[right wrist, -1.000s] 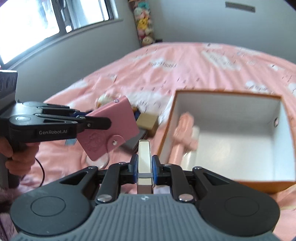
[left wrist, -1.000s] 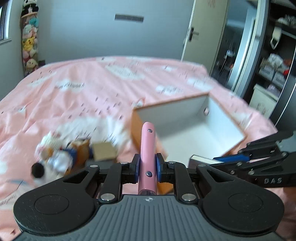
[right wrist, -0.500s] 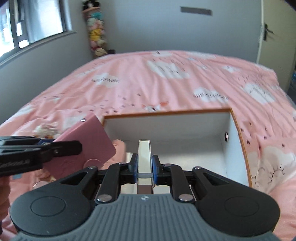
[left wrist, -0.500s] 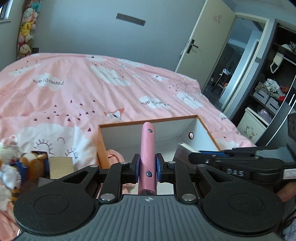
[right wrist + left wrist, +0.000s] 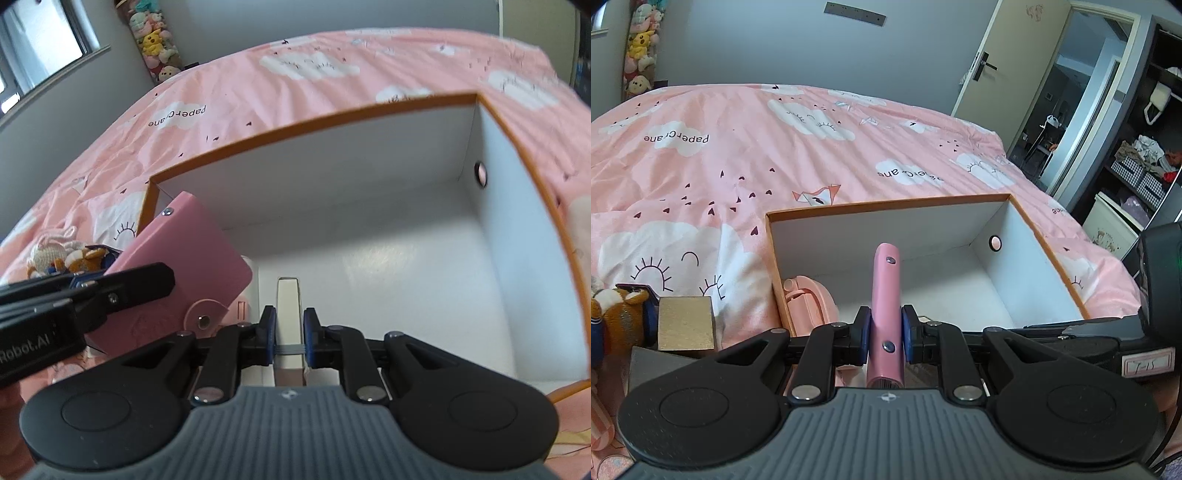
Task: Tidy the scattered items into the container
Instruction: 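Lower the slim white box into the shoebox with the right gripper while left carries the pink case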
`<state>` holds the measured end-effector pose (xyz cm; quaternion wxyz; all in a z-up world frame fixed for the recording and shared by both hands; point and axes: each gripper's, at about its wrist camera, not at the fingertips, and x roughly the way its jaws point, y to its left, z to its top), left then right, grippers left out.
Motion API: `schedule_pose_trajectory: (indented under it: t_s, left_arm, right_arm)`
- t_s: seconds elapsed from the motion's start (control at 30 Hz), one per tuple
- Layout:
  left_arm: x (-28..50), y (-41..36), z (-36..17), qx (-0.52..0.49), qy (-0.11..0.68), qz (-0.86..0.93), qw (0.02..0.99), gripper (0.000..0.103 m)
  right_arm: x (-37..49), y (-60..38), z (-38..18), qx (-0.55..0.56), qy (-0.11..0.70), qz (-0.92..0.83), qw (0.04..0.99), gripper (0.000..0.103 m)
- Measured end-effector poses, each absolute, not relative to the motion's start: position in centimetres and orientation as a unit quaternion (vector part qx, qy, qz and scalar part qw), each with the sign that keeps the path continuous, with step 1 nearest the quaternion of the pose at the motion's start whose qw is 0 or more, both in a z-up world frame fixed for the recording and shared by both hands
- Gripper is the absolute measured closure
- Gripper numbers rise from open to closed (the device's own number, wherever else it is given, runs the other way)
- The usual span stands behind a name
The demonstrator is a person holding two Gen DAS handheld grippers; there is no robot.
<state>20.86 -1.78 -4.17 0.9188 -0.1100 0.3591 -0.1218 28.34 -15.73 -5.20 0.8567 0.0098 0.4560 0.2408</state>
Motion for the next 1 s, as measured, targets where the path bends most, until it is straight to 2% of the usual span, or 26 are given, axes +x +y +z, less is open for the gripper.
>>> schedule_pose_trajectory:
  t_s: [0.33, 0.77, 0.83, 0.87, 1.0]
  left_arm:
    - [21.3, -1.7, -4.8, -0.107, 0.366, -0.121, 0.916, 0.083]
    - [21.3, -1.6, -4.7, -0.109, 0.367, -0.12, 0.916, 0.083]
    - [21.4, -1.5, -4.7, -0.109, 0.367, -0.12, 0.916, 0.083]
    - [21.4, -1.5, -4.6, -0.108, 0.366, -0.12, 0.916, 0.083]
    - [21.4, -1.2, -4.6, -0.11, 0.364, -0.12, 0.917, 0.083]
  right_arm:
    - [29.2, -17.0, -5.7, 0.028, 0.479, 0.225, 0.848, 0.086]
    - [29.8, -18.3, -7.2, -0.015, 0.517, 0.171, 0.839, 0.078]
    - [29.8, -17.6, -7.7, -0.029, 0.522, 0.177, 0.834, 0.082]
    - [29.8, -17.4, -8.0, -0.038, 0.525, 0.178, 0.831, 0.091]
    - [30.1, -16.2, -9.4, -0.05, 0.545, 0.198, 0.813, 0.092]
